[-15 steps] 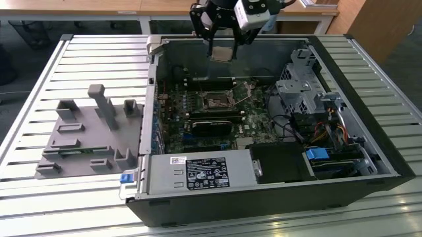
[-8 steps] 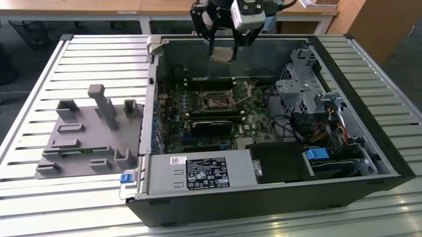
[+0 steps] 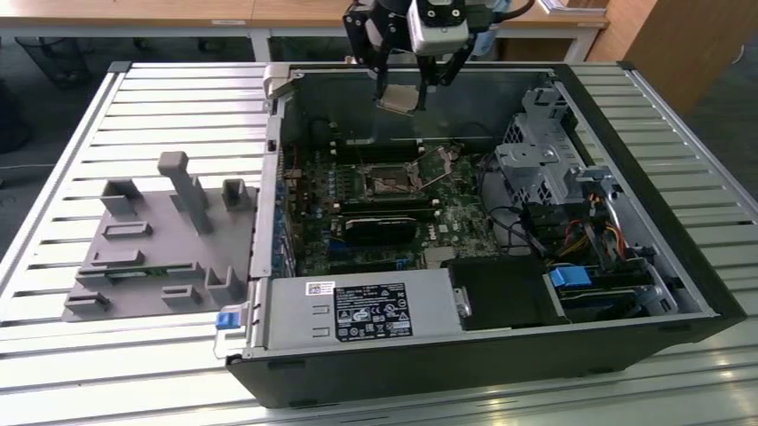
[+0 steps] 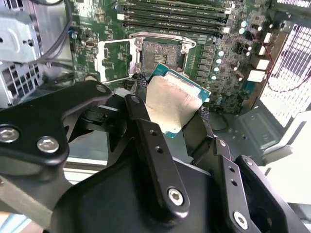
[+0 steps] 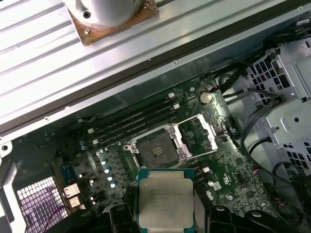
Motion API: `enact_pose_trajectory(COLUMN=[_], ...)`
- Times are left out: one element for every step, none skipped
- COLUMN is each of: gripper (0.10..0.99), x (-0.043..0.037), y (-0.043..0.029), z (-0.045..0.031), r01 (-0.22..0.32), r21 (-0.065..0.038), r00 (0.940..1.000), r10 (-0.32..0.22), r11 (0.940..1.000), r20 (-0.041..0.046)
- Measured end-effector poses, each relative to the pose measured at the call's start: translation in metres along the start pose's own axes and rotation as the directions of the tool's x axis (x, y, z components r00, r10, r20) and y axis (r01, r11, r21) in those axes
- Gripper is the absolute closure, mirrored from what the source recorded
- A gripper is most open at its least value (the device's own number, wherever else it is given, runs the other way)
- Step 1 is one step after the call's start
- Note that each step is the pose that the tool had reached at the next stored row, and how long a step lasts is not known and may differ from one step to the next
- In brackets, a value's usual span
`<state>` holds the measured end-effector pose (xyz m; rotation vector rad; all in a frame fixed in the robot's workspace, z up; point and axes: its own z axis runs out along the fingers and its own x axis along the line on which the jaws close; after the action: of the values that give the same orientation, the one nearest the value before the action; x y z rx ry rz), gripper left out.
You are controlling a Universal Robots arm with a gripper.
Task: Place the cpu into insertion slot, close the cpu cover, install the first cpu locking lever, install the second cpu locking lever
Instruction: 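Place the cpu into insertion slot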
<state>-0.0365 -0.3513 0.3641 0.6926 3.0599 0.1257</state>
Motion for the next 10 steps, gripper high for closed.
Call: enact_pose_trajectory(gripper=[0.545,0.545,0.545,0.545,0.545,0.545,0.545,0.545,0.545,0.545], x=[0.0,0.0,0.0,0.0,0.0,0.0,0.0,0.0,0.0,0.0], y=[0.0,0.0,0.0,0.0,0.0,0.0,0.0,0.0,0.0,0.0], z=[0.0,0.0001,0.0002,0.0002,0.0003,0.0004,0.0004,0.0004,0.0005,0.0006], r01=[-0.012,-0.024,-0.037,-0.049,-0.061,-0.073,-0.085,-0.097,-0.11,-0.123], r21=[0.0,0.0,0.001,0.001,0.001,0.001,0.001,0.001,0.001,0.001], r00=[0.9999,0.9997,0.9993,0.9988,0.9981,0.9973,0.9963,0.9952,0.9938,0.9924], r10=[0.012,0.024,0.037,0.049,0.061,0.073,0.085,0.097,0.11,0.123], r11=[0.9999,0.9997,0.9993,0.9988,0.9981,0.9973,0.9963,0.9952,0.9939,0.9924], r20=[0.0011,0.0023,0.0035,0.0047,0.0058,0.007,0.0081,0.0093,0.0105,0.0116])
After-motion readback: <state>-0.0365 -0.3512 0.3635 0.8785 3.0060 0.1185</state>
